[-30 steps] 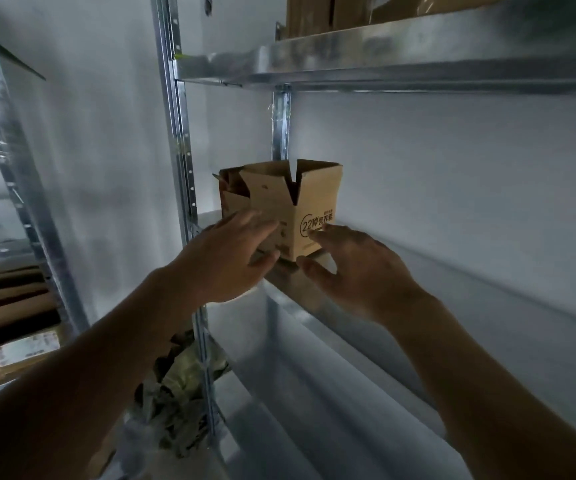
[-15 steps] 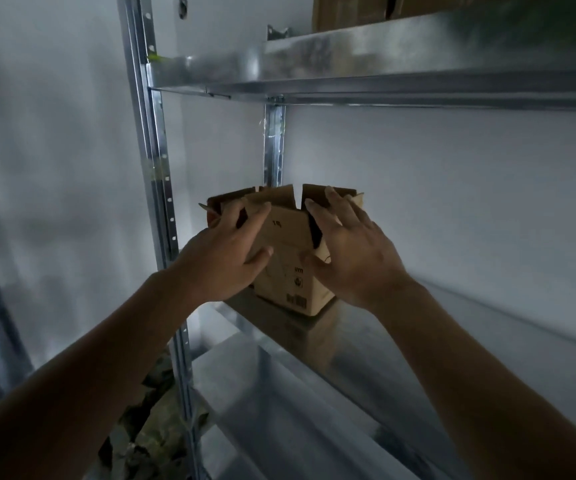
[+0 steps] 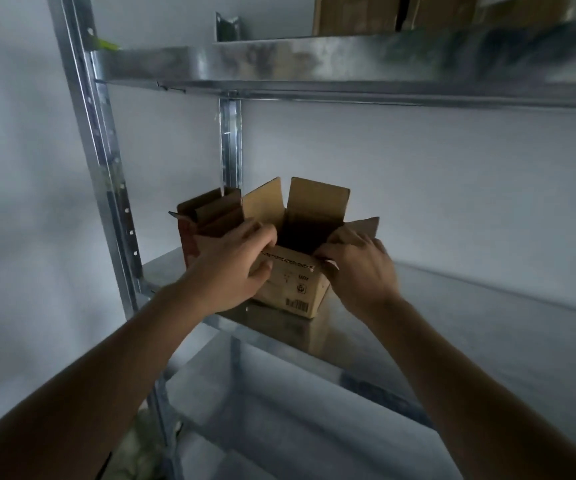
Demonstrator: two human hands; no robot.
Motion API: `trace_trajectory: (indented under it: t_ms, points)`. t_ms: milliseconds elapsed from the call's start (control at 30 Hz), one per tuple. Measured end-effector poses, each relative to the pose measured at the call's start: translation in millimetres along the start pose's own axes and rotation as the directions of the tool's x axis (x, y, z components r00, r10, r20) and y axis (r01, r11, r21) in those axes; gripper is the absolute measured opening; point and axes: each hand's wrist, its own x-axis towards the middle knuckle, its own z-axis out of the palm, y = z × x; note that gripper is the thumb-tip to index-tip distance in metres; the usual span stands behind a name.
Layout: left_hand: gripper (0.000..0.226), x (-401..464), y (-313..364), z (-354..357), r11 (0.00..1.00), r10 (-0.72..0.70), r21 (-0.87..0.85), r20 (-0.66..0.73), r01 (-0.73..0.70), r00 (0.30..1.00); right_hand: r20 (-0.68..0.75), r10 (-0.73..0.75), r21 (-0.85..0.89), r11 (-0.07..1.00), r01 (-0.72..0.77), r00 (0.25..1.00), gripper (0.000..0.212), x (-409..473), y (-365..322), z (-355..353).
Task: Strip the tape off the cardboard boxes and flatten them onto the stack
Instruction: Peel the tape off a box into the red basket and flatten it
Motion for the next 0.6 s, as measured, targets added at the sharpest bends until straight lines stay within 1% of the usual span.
trace_trajectory:
  t_ms: [67, 133, 200, 233, 300, 400, 500, 600]
  points:
    - [0.026, 1, 2, 0, 0.999, 0.014, -0.043, 0.001, -0.014, 1.0, -0.076, 0.015, -0.022, 1.0, -0.017, 0.997, 0.022, -8, 0, 3]
    - [0.036, 5, 6, -2, 0.997, 0.035, -0.07, 0.005, -0.034, 0.999, -0.168, 0.035, -0.038, 0.998, -0.042, 0.985, 0.014, -21, 1, 2]
    - [0.052, 9, 12, -1, 0.994, 0.046, -0.096, -0.008, -0.047, 0.999, -0.275, 0.079, -0.002, 0.997, -0.082, 0.958, 0.013, -33, 4, -5]
    - [0.063, 11, 17, -1, 0.992, 0.037, -0.118, -0.023, -0.039, 0.999, -0.307, 0.119, 0.043, 0.993, -0.111, 0.944, 0.017, -39, 6, -11]
    - [0.083, 15, 26, 4, 0.986, 0.011, -0.163, -0.05, -0.019, 0.999, -0.333, 0.199, 0.117, 0.979, -0.169, 0.922, 0.026, -50, 12, -20]
    - [0.097, 26, 44, 13, 0.986, 0.032, -0.158, -0.105, -0.049, 0.994, -0.353, 0.272, 0.139, 0.961, -0.238, 0.895, 0.022, -64, 27, -28]
    - [0.107, 40, 71, 23, 0.979, 0.023, -0.199, -0.143, -0.051, 0.989, -0.369, 0.354, 0.194, 0.934, -0.301, 0.859, 0.017, -80, 46, -38]
    - [0.112, 53, 101, 32, 0.957, 0.056, -0.274, -0.131, -0.09, 0.99, -0.363, 0.484, 0.343, 0.864, -0.369, 0.796, 0.019, -100, 63, -54]
